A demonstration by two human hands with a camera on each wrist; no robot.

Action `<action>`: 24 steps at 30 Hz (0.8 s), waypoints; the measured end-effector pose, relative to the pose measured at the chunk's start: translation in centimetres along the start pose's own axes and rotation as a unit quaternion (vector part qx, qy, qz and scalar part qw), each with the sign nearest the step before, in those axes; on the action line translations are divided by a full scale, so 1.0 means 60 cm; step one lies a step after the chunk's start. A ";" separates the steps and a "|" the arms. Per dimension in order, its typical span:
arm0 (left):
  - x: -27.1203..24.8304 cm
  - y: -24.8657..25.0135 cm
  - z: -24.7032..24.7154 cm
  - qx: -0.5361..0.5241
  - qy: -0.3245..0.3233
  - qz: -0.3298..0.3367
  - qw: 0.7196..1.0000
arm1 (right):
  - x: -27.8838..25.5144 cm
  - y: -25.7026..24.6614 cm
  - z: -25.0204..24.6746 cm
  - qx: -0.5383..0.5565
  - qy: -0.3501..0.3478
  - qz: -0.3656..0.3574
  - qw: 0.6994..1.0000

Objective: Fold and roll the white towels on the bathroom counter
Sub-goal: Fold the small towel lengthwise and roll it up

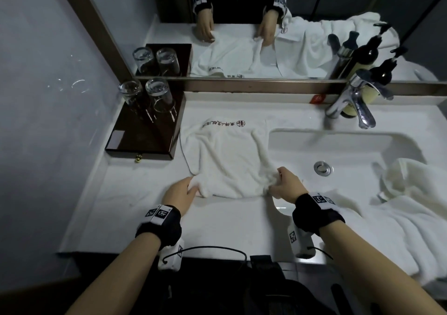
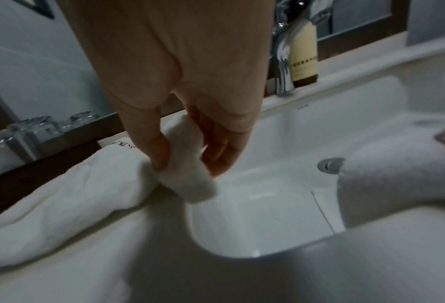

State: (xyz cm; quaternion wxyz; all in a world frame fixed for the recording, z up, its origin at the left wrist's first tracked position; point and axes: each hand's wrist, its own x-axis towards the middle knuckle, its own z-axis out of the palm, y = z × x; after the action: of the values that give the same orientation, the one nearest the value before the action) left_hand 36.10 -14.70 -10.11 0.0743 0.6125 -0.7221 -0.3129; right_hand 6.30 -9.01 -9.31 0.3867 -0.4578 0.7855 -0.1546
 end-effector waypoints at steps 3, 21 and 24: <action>0.009 -0.009 -0.006 -0.085 0.055 -0.072 0.992 | 0.000 0.002 0.003 0.099 0.032 0.003 0.995; -0.033 -0.064 -0.019 0.088 0.033 0.100 0.991 | -0.068 -0.013 0.030 -0.172 0.013 -0.183 0.968; -0.034 -0.059 -0.009 0.188 -0.032 0.124 0.974 | -0.076 -0.014 0.046 -0.320 -0.043 -0.181 0.929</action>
State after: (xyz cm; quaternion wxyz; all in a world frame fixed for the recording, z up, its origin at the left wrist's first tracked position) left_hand 39.79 -13.19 -11.05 -0.0272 0.5111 -0.8403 -0.1788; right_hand 10.15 -5.32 -8.47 0.2192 -0.6974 0.6799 0.0573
